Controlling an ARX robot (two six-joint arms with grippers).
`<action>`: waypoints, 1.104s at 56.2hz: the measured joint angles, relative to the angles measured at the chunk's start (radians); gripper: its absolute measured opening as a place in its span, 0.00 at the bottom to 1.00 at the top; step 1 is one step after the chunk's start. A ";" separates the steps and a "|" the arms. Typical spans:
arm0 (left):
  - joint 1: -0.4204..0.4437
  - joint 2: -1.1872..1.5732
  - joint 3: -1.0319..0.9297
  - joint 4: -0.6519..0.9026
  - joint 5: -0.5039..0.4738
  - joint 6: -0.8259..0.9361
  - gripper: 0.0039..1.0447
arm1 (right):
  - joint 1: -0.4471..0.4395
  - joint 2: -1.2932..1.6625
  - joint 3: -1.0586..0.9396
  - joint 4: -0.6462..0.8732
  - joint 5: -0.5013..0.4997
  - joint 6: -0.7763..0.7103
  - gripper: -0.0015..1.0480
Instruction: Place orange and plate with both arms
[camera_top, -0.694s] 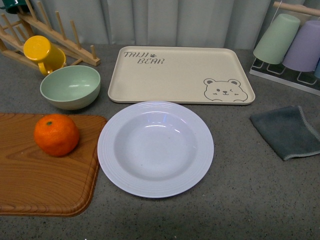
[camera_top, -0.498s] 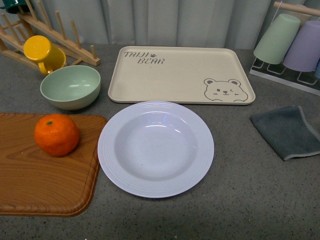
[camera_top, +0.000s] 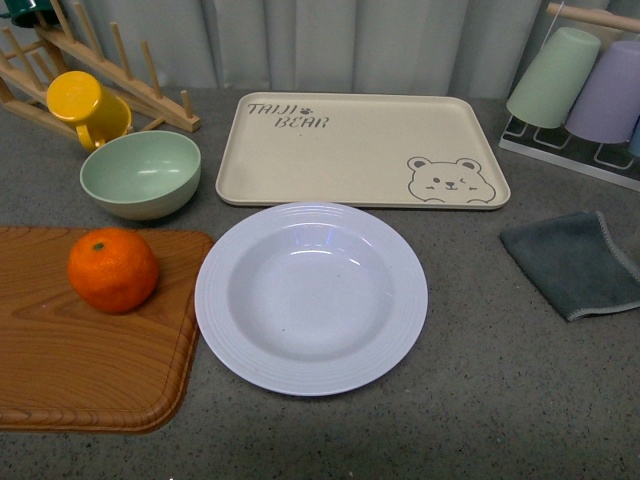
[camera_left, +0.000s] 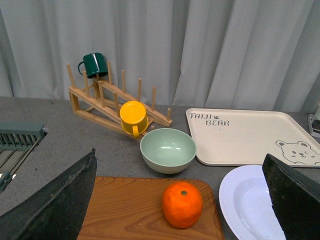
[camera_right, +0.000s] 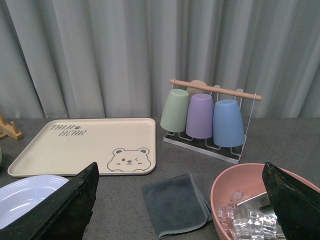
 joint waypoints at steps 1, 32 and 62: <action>0.000 0.000 0.000 0.000 0.000 0.000 0.94 | 0.000 0.000 0.000 0.000 0.000 0.000 0.91; 0.000 0.000 0.000 0.000 0.000 0.000 0.94 | 0.000 0.000 0.000 0.000 0.000 0.000 0.91; 0.000 0.000 0.000 0.000 0.000 0.000 0.94 | 0.000 0.000 0.000 0.000 0.000 0.000 0.91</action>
